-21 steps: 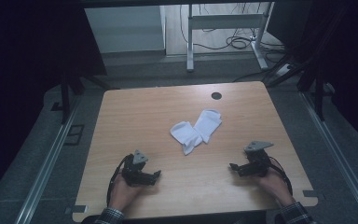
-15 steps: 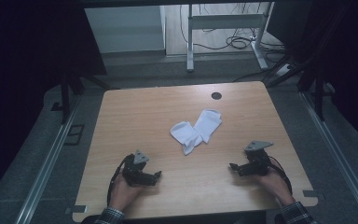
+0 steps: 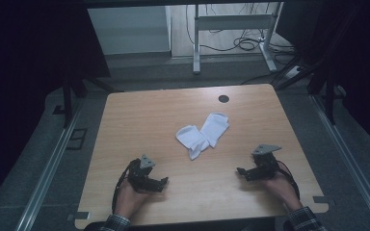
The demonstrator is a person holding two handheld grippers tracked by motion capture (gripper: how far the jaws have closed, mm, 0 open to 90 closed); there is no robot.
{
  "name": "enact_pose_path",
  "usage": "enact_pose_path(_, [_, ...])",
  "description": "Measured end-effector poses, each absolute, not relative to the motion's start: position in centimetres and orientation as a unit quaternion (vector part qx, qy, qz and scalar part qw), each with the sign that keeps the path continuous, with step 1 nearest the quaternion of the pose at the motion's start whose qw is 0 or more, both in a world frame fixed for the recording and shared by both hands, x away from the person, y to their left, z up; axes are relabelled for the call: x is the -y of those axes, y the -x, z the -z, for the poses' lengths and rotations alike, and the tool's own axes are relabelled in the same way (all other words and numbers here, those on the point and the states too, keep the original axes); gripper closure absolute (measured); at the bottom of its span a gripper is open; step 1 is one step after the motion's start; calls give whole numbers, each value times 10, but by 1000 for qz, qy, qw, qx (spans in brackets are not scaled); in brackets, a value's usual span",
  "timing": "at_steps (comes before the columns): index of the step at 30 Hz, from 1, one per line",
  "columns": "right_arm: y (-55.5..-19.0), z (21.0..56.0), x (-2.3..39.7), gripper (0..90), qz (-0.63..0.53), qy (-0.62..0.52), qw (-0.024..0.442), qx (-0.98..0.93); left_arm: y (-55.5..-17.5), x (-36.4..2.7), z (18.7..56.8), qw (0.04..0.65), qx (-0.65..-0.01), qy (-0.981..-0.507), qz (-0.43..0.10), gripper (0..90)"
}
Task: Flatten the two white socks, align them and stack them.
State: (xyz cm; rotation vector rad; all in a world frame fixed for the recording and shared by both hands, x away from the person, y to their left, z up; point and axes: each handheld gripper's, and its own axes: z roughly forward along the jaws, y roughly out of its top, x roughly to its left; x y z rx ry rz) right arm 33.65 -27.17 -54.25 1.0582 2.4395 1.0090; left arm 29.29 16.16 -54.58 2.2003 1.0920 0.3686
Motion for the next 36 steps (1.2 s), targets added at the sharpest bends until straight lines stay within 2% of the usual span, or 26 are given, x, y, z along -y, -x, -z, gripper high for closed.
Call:
enact_pose_path(17, [-340,540,269,37,-340,-373,143,-851,-295,-160,546,323,-418,-837,-141,0])
enact_pose_path(36, [-344,526,274,56,-370,-380,113,-840,-296,-159,546,323,-418,-837,-141,0])
